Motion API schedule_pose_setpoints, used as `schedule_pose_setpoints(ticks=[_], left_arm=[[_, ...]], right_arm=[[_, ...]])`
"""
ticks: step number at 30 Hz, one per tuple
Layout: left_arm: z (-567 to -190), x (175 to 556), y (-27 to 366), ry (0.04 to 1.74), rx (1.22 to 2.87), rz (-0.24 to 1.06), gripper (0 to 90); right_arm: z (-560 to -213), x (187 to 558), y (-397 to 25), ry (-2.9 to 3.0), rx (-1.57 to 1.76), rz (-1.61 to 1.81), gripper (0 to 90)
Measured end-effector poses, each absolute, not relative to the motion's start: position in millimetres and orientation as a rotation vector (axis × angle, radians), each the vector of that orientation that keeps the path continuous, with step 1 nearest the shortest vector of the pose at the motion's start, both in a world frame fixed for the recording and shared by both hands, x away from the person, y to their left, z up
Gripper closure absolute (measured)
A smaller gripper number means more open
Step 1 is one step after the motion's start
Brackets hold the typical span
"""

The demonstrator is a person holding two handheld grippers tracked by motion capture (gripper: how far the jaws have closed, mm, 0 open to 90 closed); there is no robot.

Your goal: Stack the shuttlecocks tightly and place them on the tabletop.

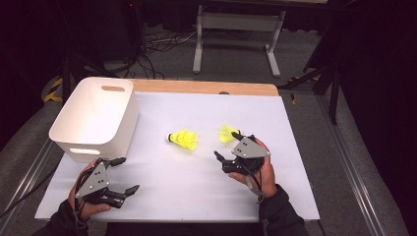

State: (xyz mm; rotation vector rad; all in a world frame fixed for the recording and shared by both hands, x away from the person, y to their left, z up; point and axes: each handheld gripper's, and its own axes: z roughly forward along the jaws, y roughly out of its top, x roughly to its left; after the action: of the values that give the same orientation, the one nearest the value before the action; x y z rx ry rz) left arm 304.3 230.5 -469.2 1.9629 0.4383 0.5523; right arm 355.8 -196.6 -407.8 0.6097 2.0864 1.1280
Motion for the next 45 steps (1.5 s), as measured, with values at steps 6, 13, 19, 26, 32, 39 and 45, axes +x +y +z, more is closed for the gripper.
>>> schedule_pose_setpoints(ticks=[6,13,19,26,32,39,45], left_arm=[[-469,304,230,0.438,1.961,0.554,6.8],[-469,304,230,0.437,1.961,0.556,6.8],[-469,305,230,0.435,1.962,0.556,6.9],[-470,305,230,0.435,1.962,0.555,6.8],[-470,306,230,0.437,1.966,0.551,6.8],[-470,306,229,0.438,1.966,0.549,6.9],[-470,307,230,0.440,1.965,0.546,6.9]], right_arm=[[-409,357,-201,2.076,0.628,1.120,19.2],[-413,362,-204,2.070,0.653,1.106,19.1],[-417,367,-206,2.057,0.681,1.094,19.1],[-420,372,-209,2.051,0.709,1.094,18.9],[-423,378,-210,2.057,0.731,1.081,19.5],[-425,385,-211,2.051,0.758,1.073,21.5],[-427,392,-208,2.051,0.776,1.062,23.2]])
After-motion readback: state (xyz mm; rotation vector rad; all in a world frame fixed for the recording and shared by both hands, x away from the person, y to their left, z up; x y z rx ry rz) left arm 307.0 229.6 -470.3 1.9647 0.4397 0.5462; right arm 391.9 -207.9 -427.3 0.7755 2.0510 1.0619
